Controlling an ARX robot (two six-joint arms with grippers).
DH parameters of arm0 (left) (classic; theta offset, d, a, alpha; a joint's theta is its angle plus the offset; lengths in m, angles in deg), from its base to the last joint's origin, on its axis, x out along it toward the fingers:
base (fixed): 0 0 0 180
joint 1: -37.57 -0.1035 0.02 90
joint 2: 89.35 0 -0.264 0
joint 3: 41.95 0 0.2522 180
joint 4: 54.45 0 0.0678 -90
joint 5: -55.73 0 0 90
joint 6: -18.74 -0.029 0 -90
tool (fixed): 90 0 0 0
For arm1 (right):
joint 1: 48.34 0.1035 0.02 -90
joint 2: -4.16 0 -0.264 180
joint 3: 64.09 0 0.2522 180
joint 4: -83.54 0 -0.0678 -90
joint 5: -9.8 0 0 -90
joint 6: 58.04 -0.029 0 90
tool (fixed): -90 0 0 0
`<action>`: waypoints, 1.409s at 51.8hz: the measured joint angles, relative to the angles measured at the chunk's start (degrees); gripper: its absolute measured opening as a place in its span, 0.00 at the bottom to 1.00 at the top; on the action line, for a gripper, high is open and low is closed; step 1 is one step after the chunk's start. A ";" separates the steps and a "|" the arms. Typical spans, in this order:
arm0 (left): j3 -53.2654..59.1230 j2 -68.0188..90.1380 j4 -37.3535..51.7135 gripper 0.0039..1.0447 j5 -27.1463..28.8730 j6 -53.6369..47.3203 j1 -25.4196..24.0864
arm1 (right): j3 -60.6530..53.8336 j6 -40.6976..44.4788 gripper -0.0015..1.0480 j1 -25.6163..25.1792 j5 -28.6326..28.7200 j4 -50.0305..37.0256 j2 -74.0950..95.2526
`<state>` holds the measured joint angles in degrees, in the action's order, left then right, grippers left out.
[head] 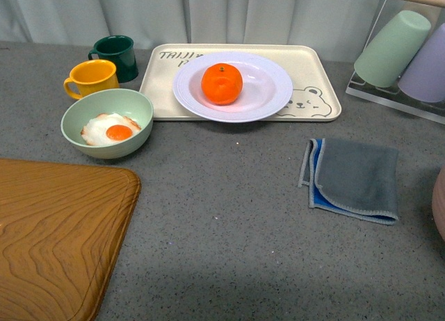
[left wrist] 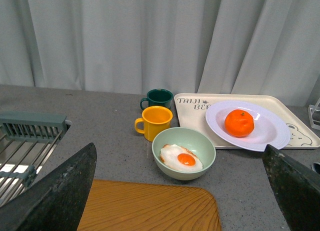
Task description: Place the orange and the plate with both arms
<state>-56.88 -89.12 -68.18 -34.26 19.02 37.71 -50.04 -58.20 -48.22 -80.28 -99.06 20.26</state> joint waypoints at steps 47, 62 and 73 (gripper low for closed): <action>0.00 -0.02 0.00 0.94 0.02 0.00 0.00 | 0.04 0.07 0.21 0.00 0.15 16.26 -15.85; 0.00 -0.02 0.00 0.94 0.02 0.00 0.00 | 0.04 0.09 0.65 0.00 0.13 16.26 -15.85; 0.00 -0.02 0.00 0.94 0.02 0.00 0.00 | 0.04 0.02 0.93 0.00 0.15 16.26 -15.85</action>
<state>-56.88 -89.14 -68.18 -34.24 19.02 37.71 -49.99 -58.18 -48.22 -80.13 -82.80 4.41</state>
